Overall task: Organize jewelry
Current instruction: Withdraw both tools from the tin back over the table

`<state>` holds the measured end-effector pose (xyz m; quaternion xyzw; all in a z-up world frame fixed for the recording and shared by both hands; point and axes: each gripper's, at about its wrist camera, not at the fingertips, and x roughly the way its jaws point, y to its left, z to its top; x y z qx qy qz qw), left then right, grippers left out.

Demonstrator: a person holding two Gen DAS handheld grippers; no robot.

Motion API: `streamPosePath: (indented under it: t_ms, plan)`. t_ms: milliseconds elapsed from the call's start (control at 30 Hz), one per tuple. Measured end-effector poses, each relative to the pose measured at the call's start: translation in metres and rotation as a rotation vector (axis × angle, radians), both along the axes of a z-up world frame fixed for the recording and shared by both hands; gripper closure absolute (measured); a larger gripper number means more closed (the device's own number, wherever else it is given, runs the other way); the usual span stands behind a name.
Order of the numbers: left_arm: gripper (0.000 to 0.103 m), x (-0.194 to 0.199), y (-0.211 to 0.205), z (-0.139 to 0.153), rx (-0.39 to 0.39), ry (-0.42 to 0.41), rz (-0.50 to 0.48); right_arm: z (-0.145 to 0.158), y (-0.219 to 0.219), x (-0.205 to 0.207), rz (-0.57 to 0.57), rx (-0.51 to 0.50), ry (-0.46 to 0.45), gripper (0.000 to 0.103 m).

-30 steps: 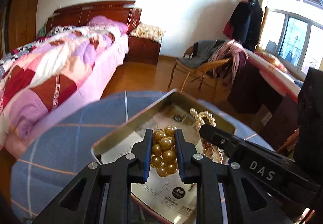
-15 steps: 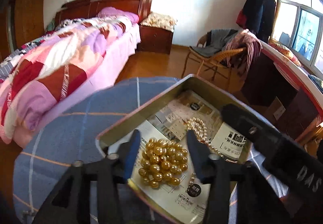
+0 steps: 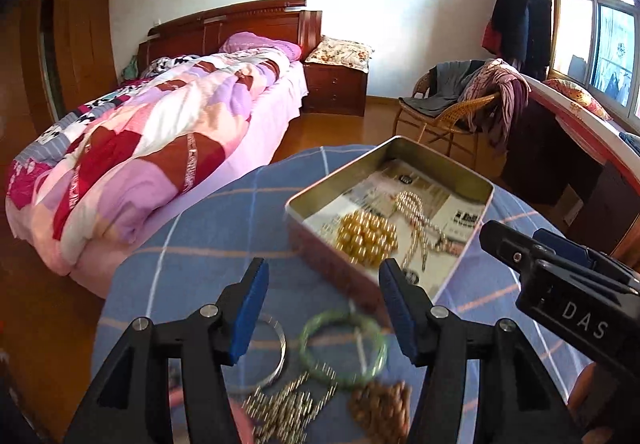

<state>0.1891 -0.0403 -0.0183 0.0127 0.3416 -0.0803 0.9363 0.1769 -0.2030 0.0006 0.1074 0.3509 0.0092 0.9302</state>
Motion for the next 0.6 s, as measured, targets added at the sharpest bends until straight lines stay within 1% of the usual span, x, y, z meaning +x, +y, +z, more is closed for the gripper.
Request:
streamPosePath:
  t_ms: [67,133,200,600]
  plan:
    - [0.044,-0.009,0.006,0.001,-0.010,-0.001,0.001,0.002,0.007,-0.011,0.010,-0.019,-0.004,0.032]
    - [0.039,-0.019,0.010,0.001,-0.011,-0.001,0.008,0.003,0.013,-0.019,0.016,-0.041,-0.010,0.032]
    - [0.037,-0.028,0.013,0.002,-0.009,-0.013,0.018,0.005,0.018,-0.026,0.025,-0.051,-0.016,0.032]
    - [0.032,-0.065,0.039,0.002,-0.003,-0.041,0.043,0.004,0.038,-0.059,0.058,-0.081,-0.022,0.032]
